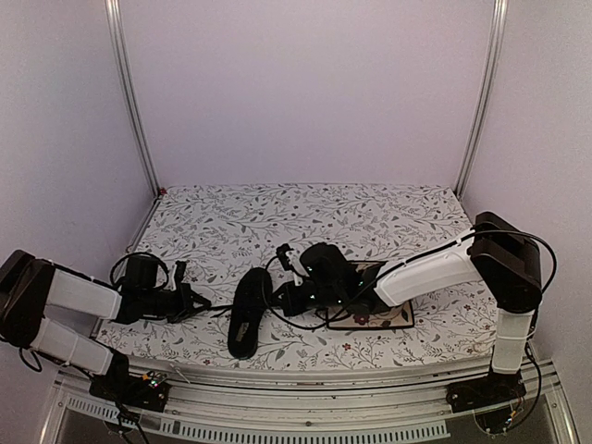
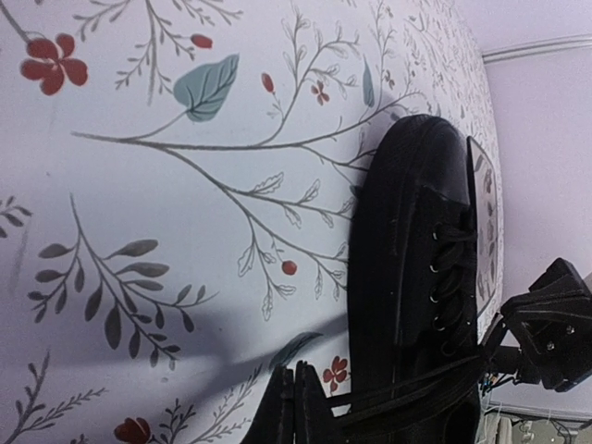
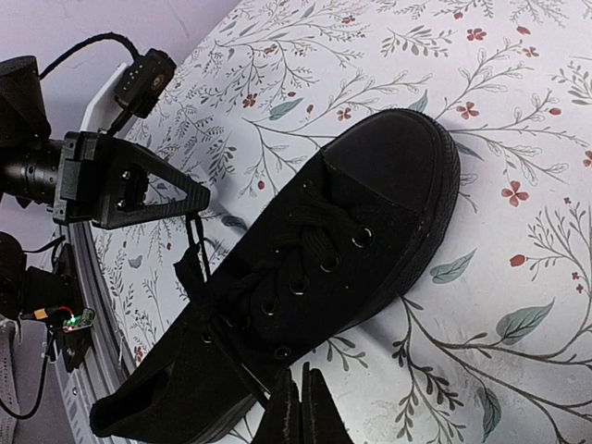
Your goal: Tie the shoes
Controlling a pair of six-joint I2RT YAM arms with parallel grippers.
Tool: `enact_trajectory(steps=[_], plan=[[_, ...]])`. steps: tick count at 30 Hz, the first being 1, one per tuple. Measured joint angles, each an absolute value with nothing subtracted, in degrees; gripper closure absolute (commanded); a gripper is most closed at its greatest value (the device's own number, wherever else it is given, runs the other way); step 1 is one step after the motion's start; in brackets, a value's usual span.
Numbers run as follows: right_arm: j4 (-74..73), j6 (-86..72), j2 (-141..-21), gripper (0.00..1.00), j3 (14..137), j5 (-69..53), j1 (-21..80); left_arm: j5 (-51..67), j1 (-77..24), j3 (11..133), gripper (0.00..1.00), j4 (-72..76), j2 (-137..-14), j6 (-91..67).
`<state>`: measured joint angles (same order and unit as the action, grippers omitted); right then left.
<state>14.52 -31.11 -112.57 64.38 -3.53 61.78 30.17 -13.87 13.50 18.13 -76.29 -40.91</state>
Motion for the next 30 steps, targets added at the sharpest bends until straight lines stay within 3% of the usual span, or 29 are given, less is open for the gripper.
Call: enact_trajectory(steps=[14,17,21,26,29,30], plan=[[14.2,-31.0,-112.4,0.98,64.1,-3.6,60.5,27.7,-11.5,12.5,1.00,17.8,-76.9,-40.0],[14.1,-30.7,-112.4,0.98,64.3,-3.9,60.5,28.9,-11.5,12.8,0.68,17.1,-76.9,-38.9],[13.3,-29.5,-112.4,0.97,66.6,-5.0,60.2,31.0,-11.4,15.9,0.42,13.7,-73.5,-36.5],[13.0,-28.7,-113.5,0.92,71.8,-7.2,59.1,35.0,-11.4,20.2,0.39,11.9,-66.9,-31.6],[13.1,-28.3,-116.0,0.83,75.7,-9.0,58.3,39.5,-11.9,21.5,0.38,13.7,-65.6,-29.8],[13.2,-28.3,-117.1,0.75,76.9,-9.5,58.2,40.1,-12.3,21.5,0.38,14.1,-65.6,-29.6]])
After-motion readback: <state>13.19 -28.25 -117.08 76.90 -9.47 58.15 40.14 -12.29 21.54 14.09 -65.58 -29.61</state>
